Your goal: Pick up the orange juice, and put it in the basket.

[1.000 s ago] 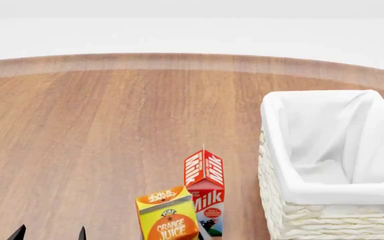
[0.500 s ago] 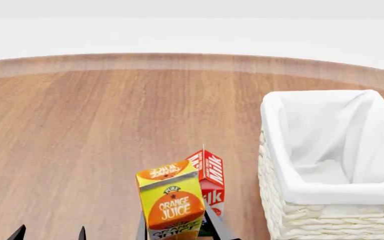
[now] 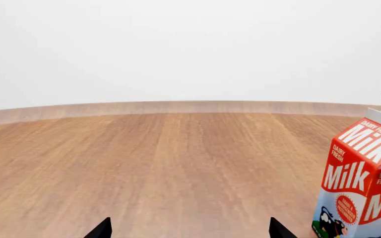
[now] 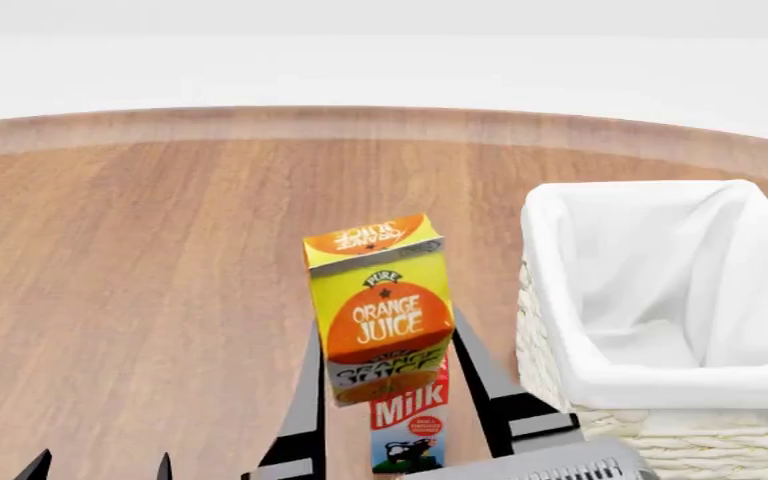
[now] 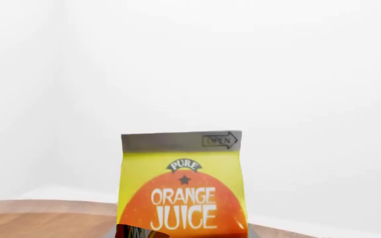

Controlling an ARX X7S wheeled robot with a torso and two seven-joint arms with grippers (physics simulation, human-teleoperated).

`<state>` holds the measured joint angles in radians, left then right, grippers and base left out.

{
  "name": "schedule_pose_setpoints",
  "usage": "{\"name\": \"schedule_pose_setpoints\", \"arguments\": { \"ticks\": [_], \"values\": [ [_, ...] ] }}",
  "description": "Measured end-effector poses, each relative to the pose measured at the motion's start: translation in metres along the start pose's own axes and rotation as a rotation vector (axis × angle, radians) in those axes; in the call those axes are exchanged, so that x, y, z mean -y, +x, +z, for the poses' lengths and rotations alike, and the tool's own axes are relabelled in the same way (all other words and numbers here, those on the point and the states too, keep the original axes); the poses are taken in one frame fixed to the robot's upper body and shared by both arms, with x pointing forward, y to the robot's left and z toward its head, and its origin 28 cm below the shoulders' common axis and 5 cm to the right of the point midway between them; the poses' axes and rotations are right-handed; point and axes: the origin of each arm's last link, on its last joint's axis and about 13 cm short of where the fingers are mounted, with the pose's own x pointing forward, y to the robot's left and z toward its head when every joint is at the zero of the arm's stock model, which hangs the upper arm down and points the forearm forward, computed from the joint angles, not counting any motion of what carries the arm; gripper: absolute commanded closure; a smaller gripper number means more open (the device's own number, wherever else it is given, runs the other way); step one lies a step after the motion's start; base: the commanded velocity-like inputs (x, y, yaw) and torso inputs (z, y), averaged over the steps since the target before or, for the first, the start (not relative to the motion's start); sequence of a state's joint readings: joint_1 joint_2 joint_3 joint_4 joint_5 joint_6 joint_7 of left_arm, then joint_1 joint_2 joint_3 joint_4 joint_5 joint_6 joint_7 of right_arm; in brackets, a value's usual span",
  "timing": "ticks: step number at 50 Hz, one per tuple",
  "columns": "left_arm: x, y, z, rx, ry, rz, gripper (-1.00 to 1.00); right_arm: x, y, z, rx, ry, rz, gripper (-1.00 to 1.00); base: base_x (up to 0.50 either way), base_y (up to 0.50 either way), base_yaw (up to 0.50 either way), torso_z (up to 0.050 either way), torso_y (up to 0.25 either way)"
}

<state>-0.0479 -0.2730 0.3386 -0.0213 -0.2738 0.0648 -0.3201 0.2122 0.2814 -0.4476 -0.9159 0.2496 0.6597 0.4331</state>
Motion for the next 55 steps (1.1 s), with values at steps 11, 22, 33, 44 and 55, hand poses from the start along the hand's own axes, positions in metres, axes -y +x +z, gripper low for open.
{"name": "schedule_pose_setpoints", "arguments": {
  "ticks": [11, 22, 33, 44, 55],
  "values": [
    [0.000, 0.000, 0.000, 0.000, 0.000, 0.000, -1.00, 0.008, 0.009, 0.012, 0.033, -0.016, -0.040, 1.00, 0.00, 0.00, 0.00, 0.000, 0.001],
    [0.000, 0.000, 0.000, 0.000, 0.000, 0.000, -1.00, 0.018, 0.018, 0.021, 0.057, -0.028, -0.079, 1.00, 0.00, 0.00, 0.00, 0.000, 0.001],
    [0.000, 0.000, 0.000, 0.000, 0.000, 0.000, -1.00, 0.029, 0.026, 0.028, 0.071, -0.037, -0.125, 1.00, 0.00, 0.00, 0.00, 0.000, 0.000],
    [0.000, 0.000, 0.000, 0.000, 0.000, 0.000, -1.00, 0.043, 0.031, 0.031, 0.074, -0.040, -0.178, 1.00, 0.00, 0.00, 0.00, 0.001, 0.001],
    [0.000, 0.000, 0.000, 0.000, 0.000, 0.000, -1.00, 0.057, 0.032, 0.033, 0.072, -0.041, -0.228, 1.00, 0.00, 0.00, 0.00, 0.000, 0.001]
  ]
}}
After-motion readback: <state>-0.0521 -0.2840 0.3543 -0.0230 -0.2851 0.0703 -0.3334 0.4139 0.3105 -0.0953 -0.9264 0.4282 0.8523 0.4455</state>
